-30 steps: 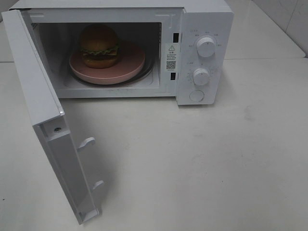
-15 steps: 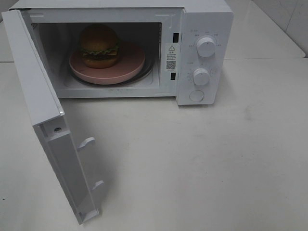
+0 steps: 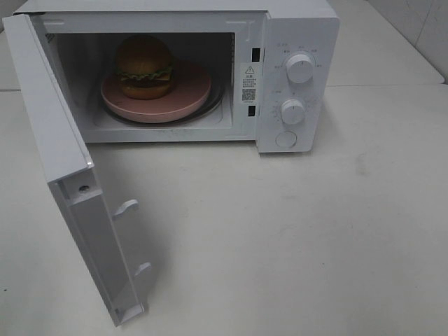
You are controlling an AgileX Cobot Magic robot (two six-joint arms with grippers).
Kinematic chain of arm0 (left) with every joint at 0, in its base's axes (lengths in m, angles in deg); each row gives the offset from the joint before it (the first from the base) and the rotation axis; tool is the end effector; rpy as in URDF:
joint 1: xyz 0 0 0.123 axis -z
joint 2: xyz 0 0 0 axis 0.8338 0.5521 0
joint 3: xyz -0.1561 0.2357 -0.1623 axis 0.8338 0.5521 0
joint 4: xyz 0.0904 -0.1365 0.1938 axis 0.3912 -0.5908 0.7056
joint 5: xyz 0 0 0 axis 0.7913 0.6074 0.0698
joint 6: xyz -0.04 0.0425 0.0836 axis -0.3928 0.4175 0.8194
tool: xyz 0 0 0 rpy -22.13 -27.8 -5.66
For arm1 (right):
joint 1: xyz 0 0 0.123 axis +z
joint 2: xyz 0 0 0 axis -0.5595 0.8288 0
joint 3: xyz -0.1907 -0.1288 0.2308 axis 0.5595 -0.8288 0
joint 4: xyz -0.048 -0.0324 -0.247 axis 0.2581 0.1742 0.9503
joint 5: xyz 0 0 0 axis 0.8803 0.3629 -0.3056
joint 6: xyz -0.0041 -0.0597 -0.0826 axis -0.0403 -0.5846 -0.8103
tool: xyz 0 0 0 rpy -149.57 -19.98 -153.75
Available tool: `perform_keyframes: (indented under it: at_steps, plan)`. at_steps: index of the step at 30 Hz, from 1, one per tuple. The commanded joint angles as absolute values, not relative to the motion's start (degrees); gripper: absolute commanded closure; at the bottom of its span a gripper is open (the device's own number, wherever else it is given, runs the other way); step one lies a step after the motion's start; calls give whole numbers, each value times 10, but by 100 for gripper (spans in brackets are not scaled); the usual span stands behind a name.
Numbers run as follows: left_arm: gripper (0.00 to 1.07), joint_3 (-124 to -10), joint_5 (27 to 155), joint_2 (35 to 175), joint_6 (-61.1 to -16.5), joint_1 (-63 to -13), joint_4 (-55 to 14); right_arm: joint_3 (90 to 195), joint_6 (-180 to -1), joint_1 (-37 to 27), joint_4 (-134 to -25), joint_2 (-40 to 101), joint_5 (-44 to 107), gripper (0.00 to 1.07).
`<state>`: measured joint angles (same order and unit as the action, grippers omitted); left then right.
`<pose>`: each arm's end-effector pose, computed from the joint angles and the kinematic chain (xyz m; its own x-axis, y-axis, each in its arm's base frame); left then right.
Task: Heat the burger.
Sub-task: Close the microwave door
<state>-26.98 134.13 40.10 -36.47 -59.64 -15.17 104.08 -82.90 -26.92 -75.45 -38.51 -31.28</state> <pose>-0.0231 -0.0150 0.2942 -0.3773 -0.0122 -0.9260 0.0730 0.9964 -0.0429 -0.0344 -0.0097 0.2784 -0.4186 -0.0333 -0.9076 -0.0685 0.9976 -0.0051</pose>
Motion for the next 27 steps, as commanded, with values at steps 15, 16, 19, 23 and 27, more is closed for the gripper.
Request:
perform_keyframes:
  at_steps: [15,16,19,23,27]
  plan:
    - [107,-203,1138,541,-366,-598,-138,1039,-830,-273,-755,-400,-311,32]
    - [107,-189,1100,558,-363,-598,-129,1039,-830,-273,-755,-400,-311,32]
    - [107,-166,1035,586,-355,-598,-120,1039,-830,-273,-755,-400,-311,32]
    - [107,-120,895,630,-350,-598,-118,1039,-830,-273,-755,-400,-311,32]
    - [107,-92,805,662,-350,-598,-114,1039,-830,-273,-755,-400,-311,32]
